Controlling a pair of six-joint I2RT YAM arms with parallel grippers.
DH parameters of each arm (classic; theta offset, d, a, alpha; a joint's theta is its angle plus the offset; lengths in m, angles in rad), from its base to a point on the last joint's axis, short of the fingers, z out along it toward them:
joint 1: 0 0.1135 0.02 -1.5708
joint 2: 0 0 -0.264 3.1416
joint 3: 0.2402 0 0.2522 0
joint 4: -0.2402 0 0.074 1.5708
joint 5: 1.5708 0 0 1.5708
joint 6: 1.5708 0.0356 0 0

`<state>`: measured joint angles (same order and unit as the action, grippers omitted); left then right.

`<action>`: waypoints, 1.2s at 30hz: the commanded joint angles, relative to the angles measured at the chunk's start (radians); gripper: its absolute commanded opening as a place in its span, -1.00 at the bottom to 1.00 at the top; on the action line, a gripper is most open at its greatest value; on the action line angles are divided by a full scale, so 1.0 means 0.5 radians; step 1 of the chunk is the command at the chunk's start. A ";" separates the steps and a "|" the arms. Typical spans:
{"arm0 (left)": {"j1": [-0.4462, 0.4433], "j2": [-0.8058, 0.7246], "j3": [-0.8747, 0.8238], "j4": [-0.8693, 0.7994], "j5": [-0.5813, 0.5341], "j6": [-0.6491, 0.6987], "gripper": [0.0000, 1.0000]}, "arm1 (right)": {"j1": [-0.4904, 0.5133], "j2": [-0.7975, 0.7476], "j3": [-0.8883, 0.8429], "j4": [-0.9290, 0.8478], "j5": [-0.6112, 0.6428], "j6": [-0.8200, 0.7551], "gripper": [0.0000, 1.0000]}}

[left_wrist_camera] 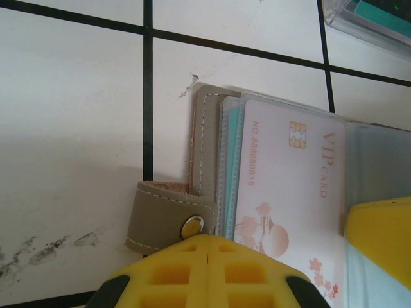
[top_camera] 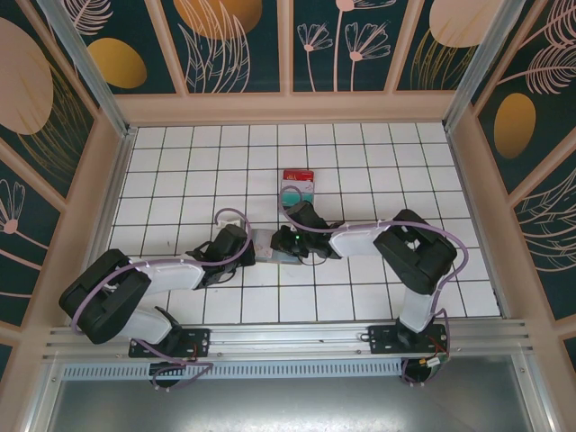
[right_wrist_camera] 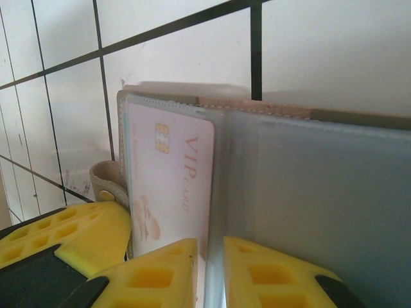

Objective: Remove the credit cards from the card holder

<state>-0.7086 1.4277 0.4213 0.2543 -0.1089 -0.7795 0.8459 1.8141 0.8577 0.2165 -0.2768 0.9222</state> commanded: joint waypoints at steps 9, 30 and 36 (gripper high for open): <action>-0.001 0.041 -0.023 -0.040 0.051 0.001 -0.99 | 0.029 0.049 0.057 0.069 -0.054 -0.045 -0.66; -0.003 0.052 -0.017 -0.052 0.036 -0.006 -1.00 | 0.045 0.062 0.047 0.090 -0.074 -0.031 -1.00; -0.003 0.079 0.009 -0.151 -0.063 -0.035 -1.00 | 0.006 -0.008 -0.028 0.085 -0.045 -0.025 -1.00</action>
<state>-0.7086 1.4349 0.4225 0.2546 -0.1158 -0.7815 0.8505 1.8336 0.8669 0.2405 -0.2935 0.9184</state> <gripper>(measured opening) 0.064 0.050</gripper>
